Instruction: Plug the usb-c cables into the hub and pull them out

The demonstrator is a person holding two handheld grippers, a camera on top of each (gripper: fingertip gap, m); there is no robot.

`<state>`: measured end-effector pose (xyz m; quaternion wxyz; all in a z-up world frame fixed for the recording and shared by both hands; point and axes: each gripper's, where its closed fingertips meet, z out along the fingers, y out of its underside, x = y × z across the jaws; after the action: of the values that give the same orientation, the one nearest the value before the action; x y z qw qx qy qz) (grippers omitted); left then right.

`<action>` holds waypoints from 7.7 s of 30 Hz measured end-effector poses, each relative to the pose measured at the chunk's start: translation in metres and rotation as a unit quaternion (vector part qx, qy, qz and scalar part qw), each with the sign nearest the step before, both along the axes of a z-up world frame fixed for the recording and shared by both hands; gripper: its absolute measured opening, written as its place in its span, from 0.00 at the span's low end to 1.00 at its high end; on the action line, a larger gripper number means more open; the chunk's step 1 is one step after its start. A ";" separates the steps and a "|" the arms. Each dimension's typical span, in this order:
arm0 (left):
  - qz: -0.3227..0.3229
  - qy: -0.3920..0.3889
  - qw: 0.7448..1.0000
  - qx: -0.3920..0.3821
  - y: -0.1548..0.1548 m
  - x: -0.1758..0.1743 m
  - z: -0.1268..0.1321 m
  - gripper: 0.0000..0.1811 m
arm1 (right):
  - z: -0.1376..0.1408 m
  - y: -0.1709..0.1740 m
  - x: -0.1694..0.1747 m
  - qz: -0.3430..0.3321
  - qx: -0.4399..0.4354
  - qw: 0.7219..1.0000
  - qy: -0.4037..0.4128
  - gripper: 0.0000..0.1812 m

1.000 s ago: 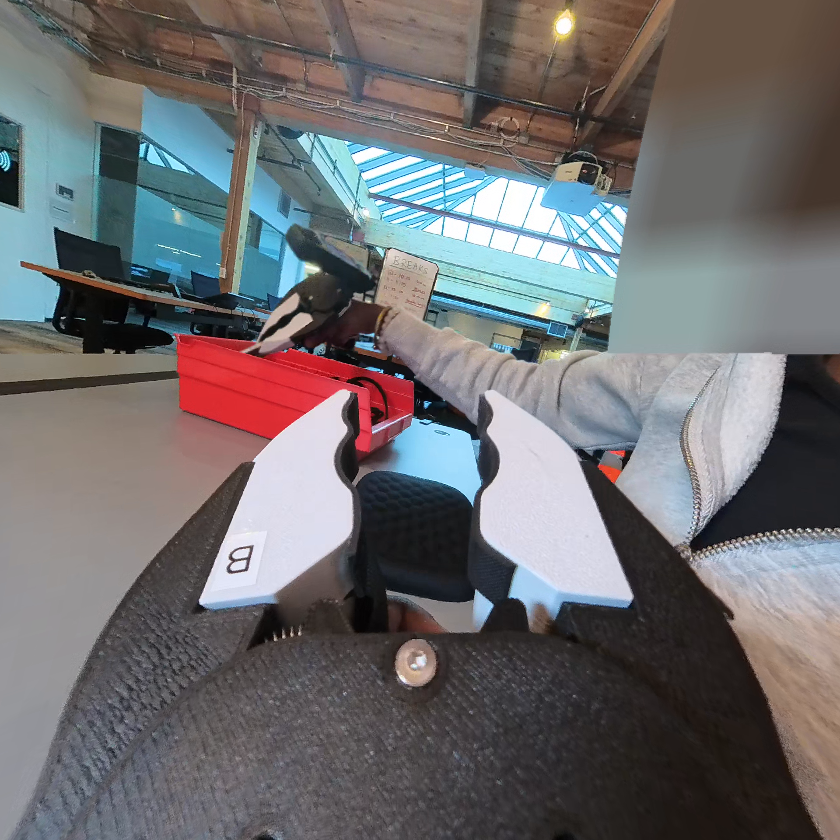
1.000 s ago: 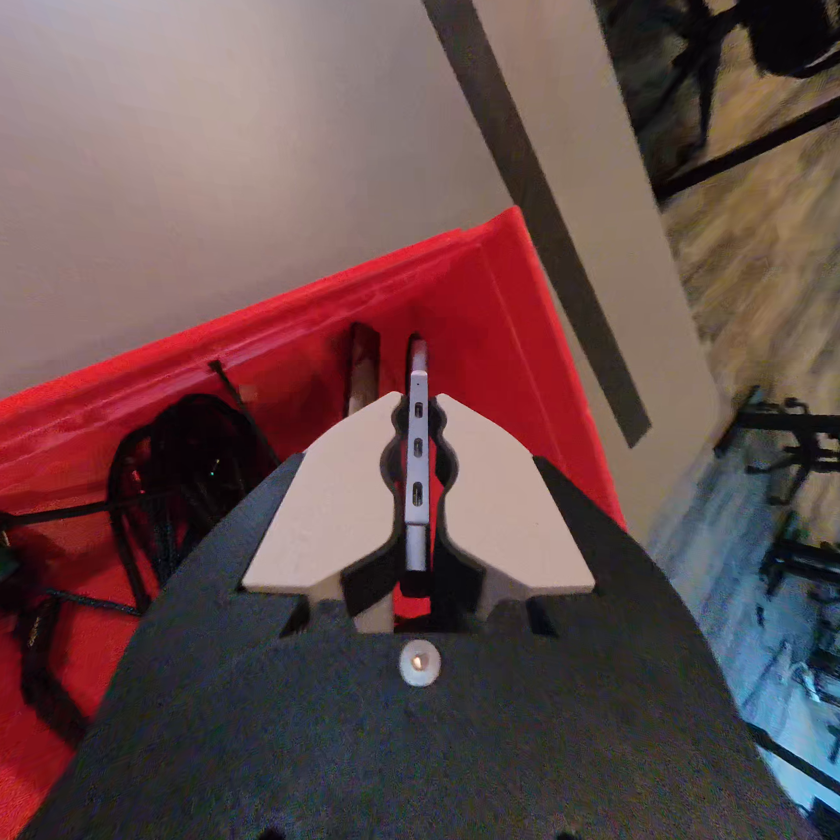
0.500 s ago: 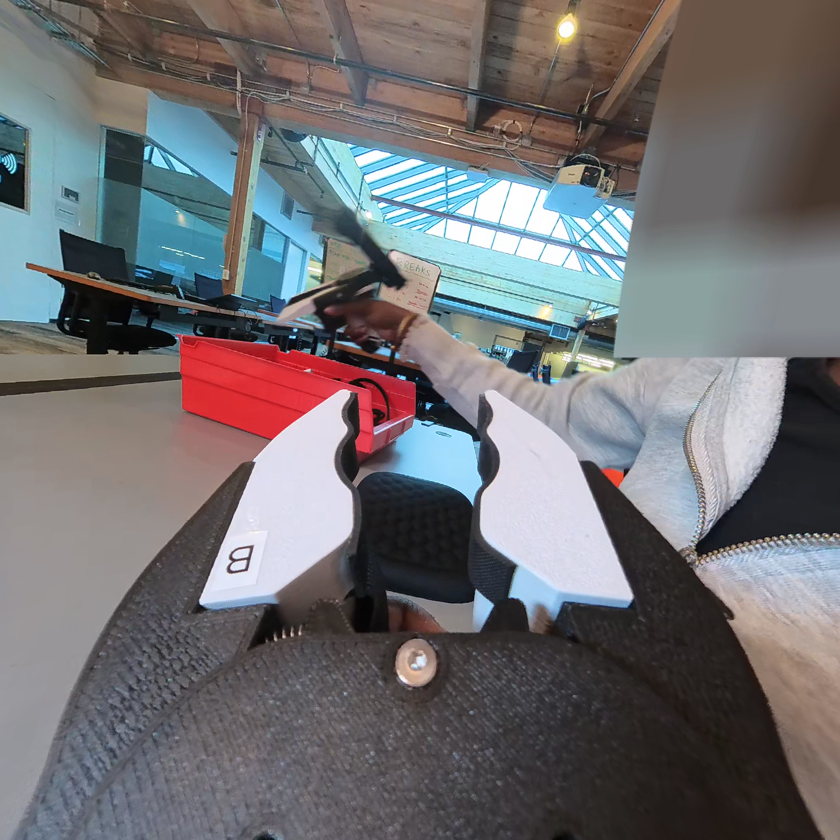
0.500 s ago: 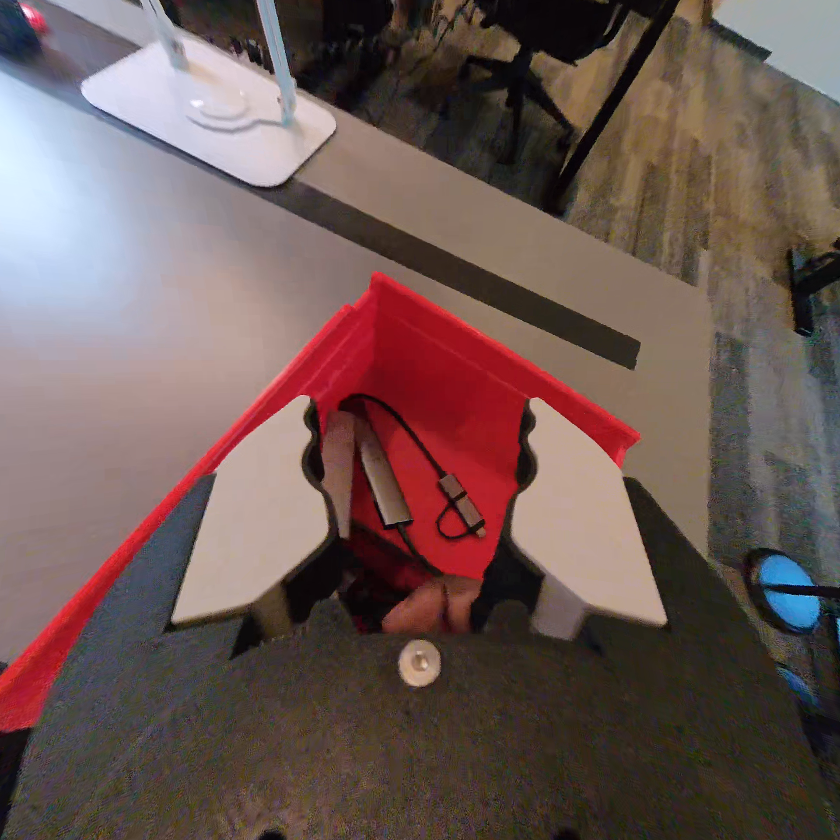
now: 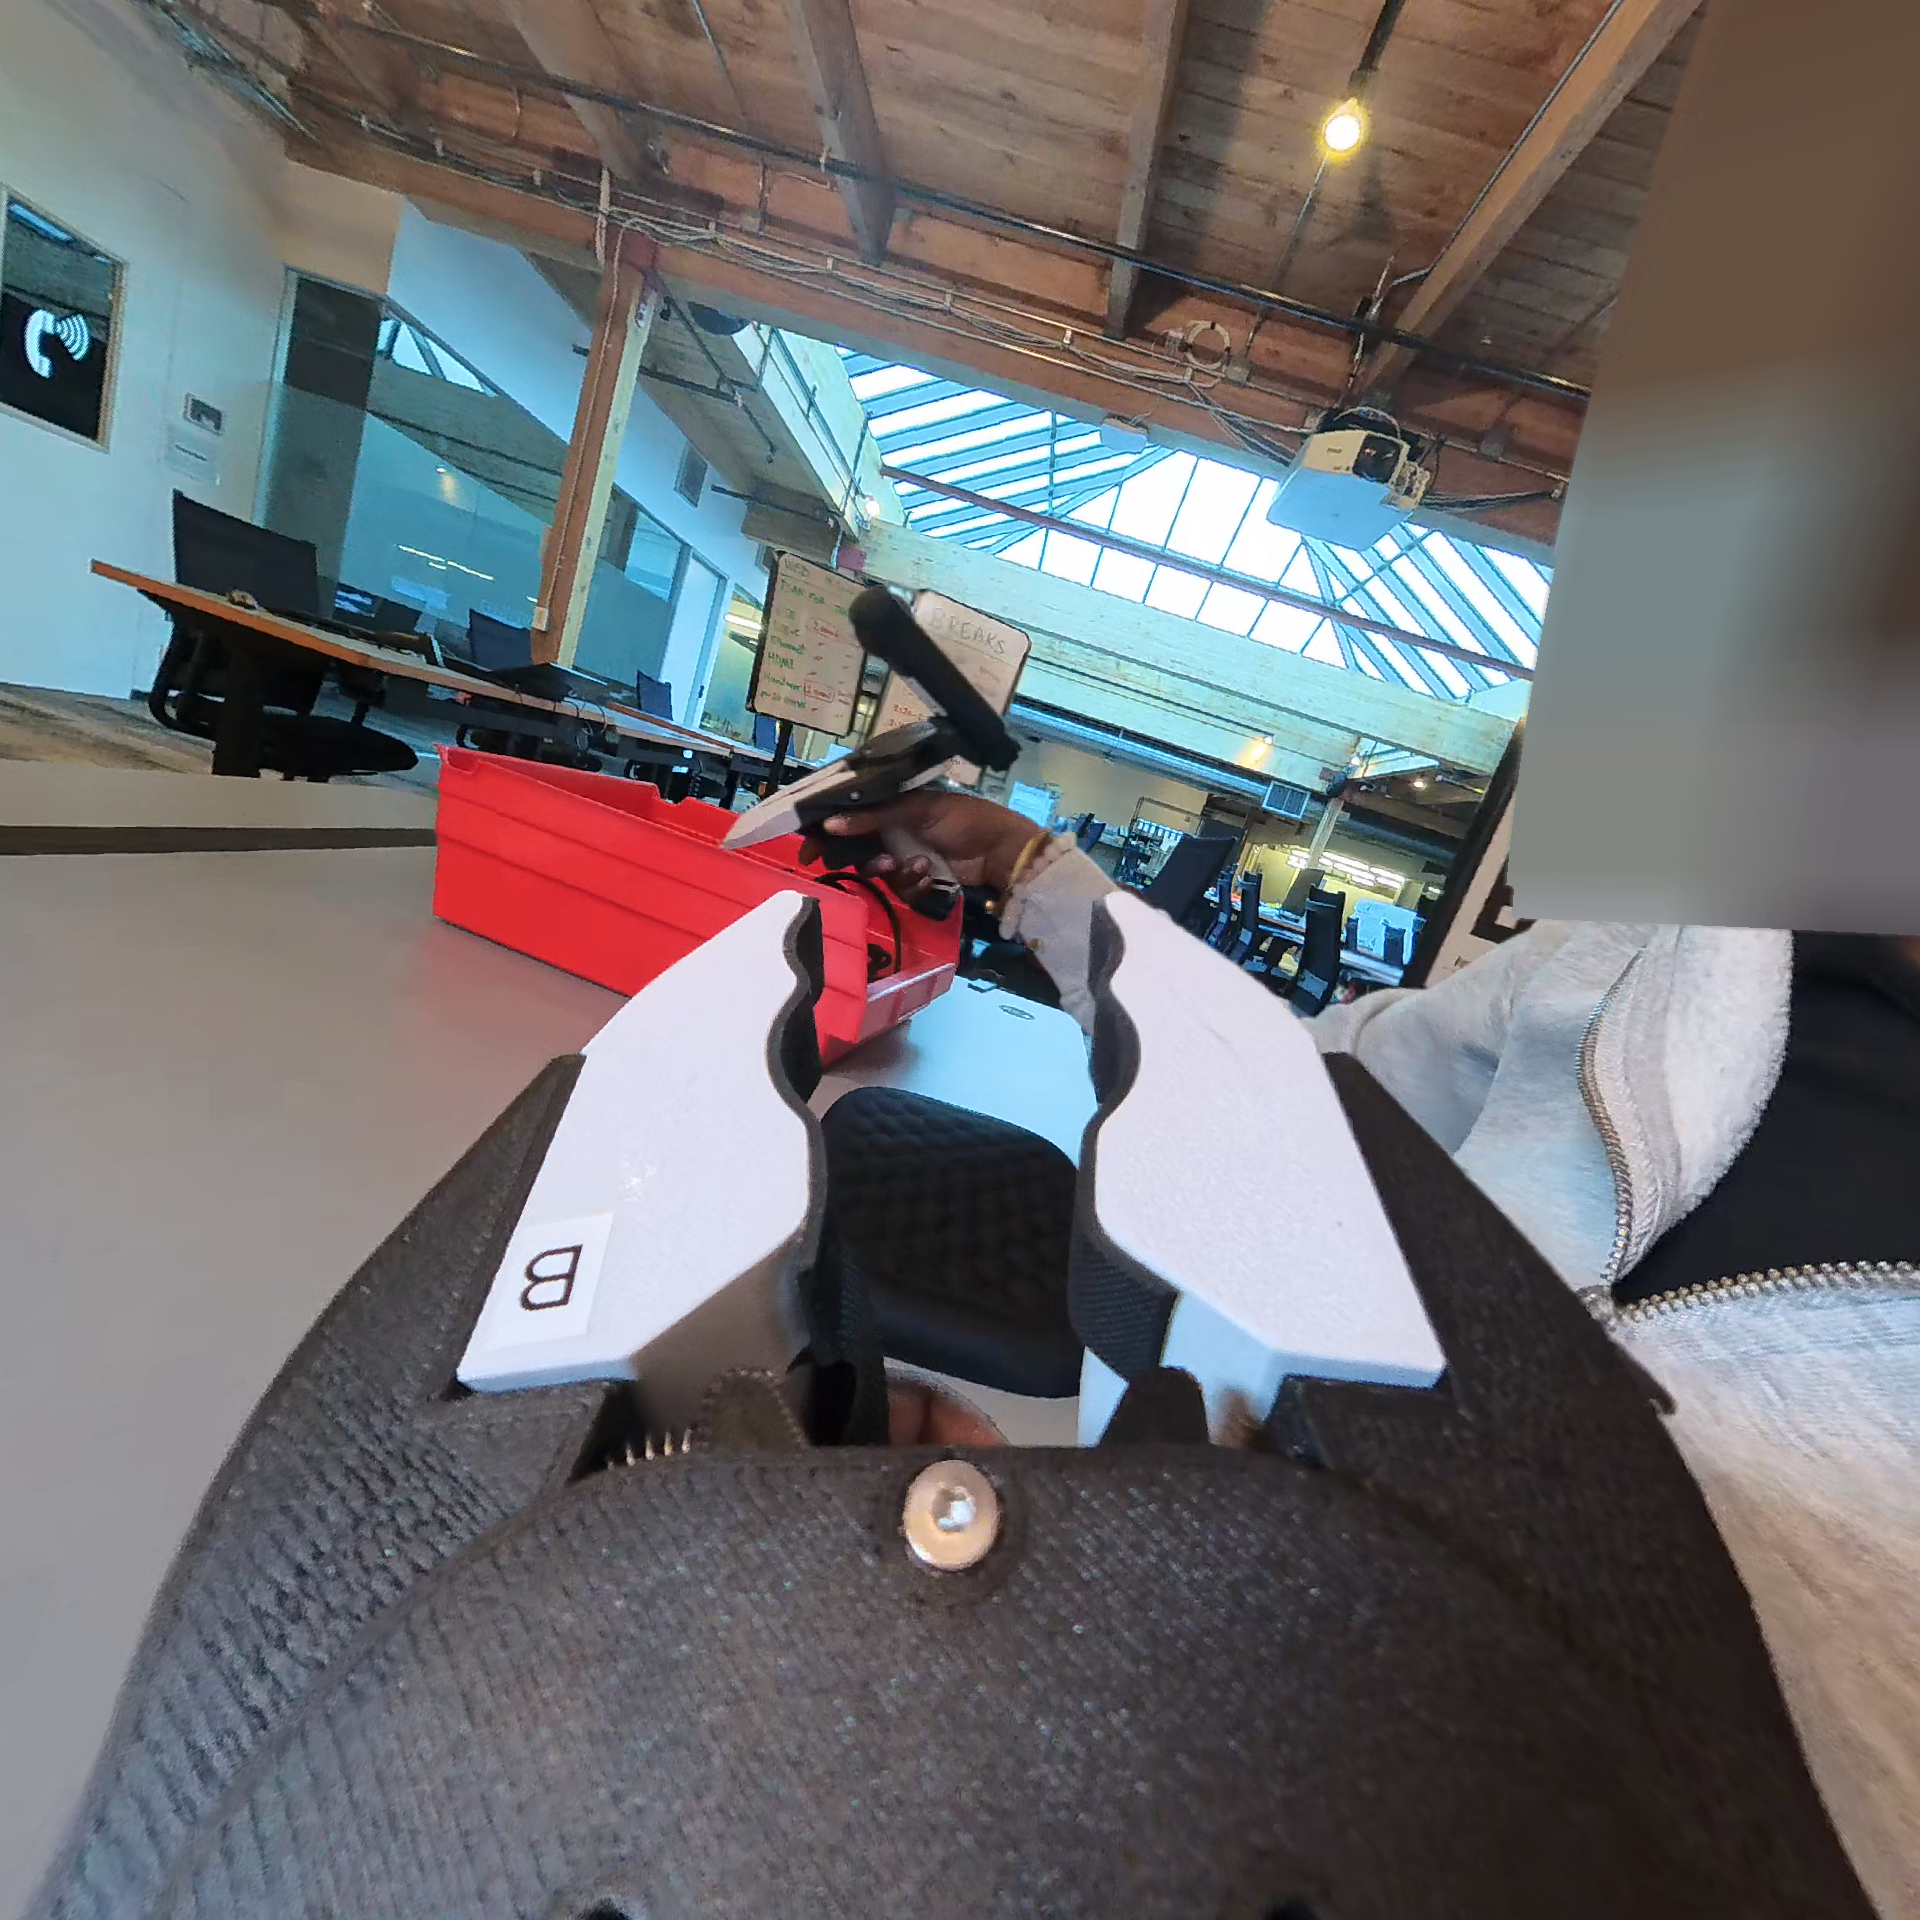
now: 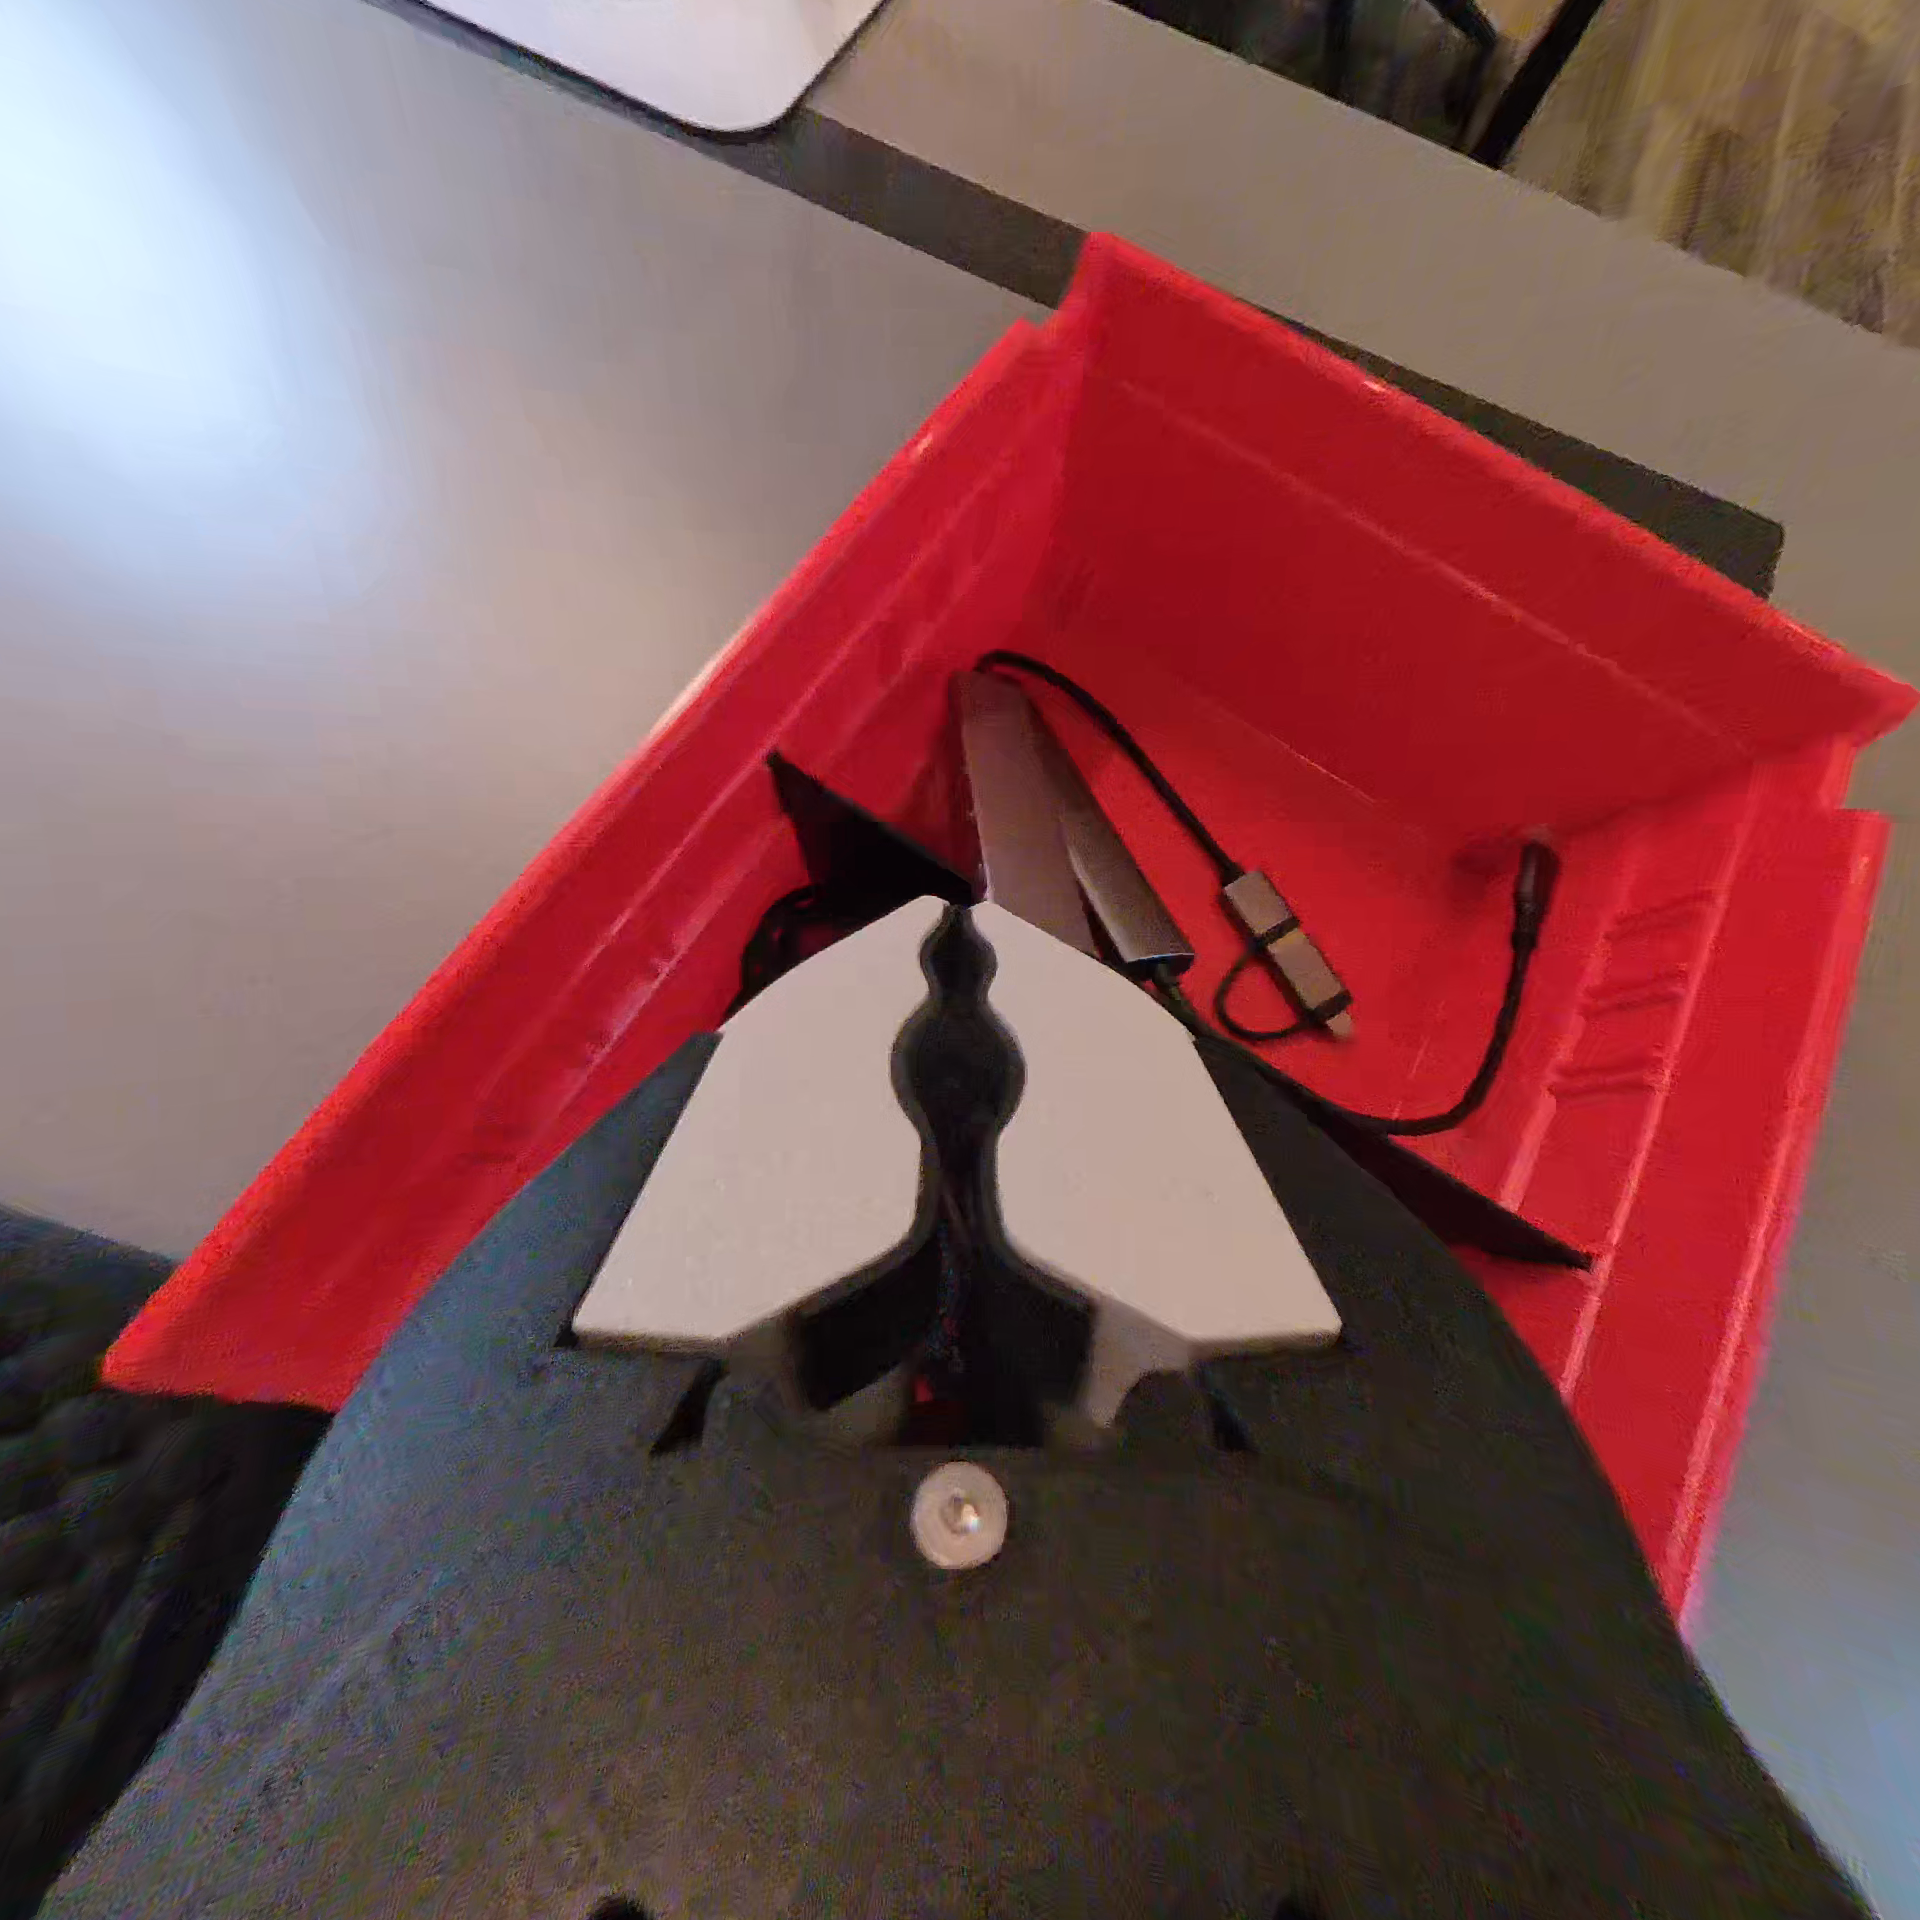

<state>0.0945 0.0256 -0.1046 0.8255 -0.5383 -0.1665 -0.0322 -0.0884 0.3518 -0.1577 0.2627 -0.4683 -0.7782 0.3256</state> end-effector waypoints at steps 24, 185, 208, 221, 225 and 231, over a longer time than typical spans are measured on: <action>0.004 -0.029 0.999 0.018 -0.005 -0.008 0.000 0.26 | -0.023 0.039 -0.018 -0.064 0.019 0.989 -0.131 0.00; 0.352 0.141 0.839 -0.391 0.016 -0.118 -0.025 0.33 | 0.045 -0.066 0.083 0.017 0.007 0.937 0.348 0.56; 0.330 0.032 0.649 -0.684 -0.212 -0.109 -0.123 0.23 | -0.063 -0.075 0.087 0.122 0.316 0.937 0.084 0.24; 0.308 0.063 0.650 -0.692 -0.289 -0.044 -0.122 0.22 | -0.063 0.026 0.116 0.016 0.324 0.943 0.078 0.24; 0.307 0.086 0.649 -0.691 -0.309 -0.029 -0.121 0.23 | -0.063 0.048 0.124 -0.001 0.317 0.943 0.099 0.24; 0.330 0.107 0.646 -0.680 -0.332 -0.011 -0.121 0.25 | -0.061 0.064 0.130 -0.012 0.313 0.940 0.134 0.24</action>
<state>0.0830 -0.3068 -0.2258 0.1961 -0.8575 -0.2186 0.4225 0.0418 0.4156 -0.2191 0.5021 -0.3237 -0.7926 0.1221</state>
